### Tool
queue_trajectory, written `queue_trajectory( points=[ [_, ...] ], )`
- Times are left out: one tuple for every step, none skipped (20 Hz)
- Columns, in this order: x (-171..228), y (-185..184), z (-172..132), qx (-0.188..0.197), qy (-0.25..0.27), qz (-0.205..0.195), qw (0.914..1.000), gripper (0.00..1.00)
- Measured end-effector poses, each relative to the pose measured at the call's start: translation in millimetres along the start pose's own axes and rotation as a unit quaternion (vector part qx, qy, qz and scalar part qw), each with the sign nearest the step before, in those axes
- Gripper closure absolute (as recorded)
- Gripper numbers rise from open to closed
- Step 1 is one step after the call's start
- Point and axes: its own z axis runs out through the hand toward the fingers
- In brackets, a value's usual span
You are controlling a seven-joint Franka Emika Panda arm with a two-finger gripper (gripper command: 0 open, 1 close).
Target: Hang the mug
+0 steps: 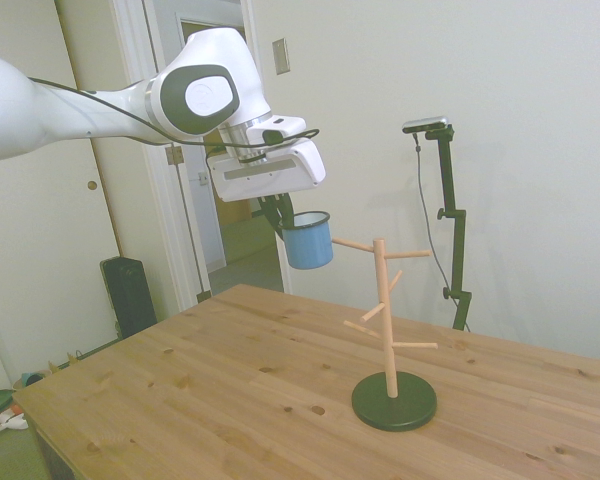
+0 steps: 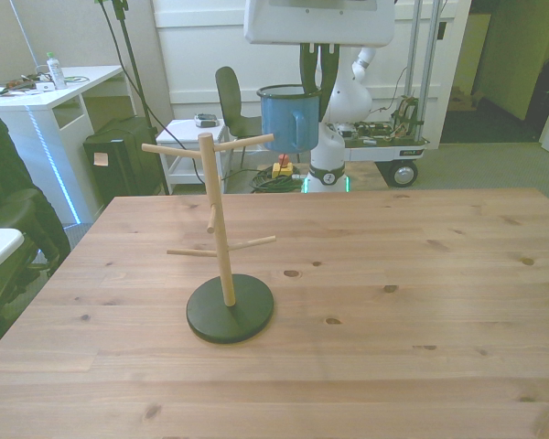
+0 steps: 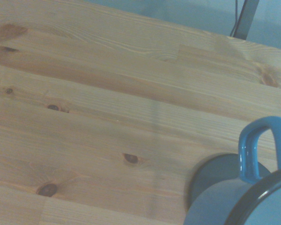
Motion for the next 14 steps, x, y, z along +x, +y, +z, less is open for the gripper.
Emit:
queue_trajectory(
  points=[
    [0, 1, 0, 0.0, 0.0, 0.001, 1.0, 1.0],
    [1, 2, 0, 0.0, 0.0, 0.002, 1.0, 1.0],
    [1, 4, 0, 0.001, 0.0, 0.004, 1.0, 1.0],
    [2, 6, -1, 0.002, -0.001, 0.006, 1.0, 1.0],
    [2, 8, -2, 0.004, -0.001, 0.009, 1.0, 1.0],
    [2, 11, -3, 0.006, -0.002, 0.012, 0.9999, 1.0],
    [2, 16, -4, 0.007, -0.002, 0.014, 0.9999, 1.0],
    [2, 21, -5, 0.008, -0.002, 0.017, 0.9998, 1.0],
    [1, 27, -5, 0.008, -0.003, 0.019, 0.9998, 1.0],
    [0, 32, -5, 0.008, -0.005, 0.021, 0.9997, 1.0],
    [-2, 37, -5, 0.008, -0.006, 0.022, 0.9997, 1.0],
    [-3, 39, -5, 0.009, -0.007, 0.024, 0.9996, 1.0],
    [-3, 39, -5, 0.011, -0.008, 0.025, 0.9996, 1.0],
    [-2, 38, -5, 0.012, -0.008, 0.025, 0.9996, 1.0]
  ],
)
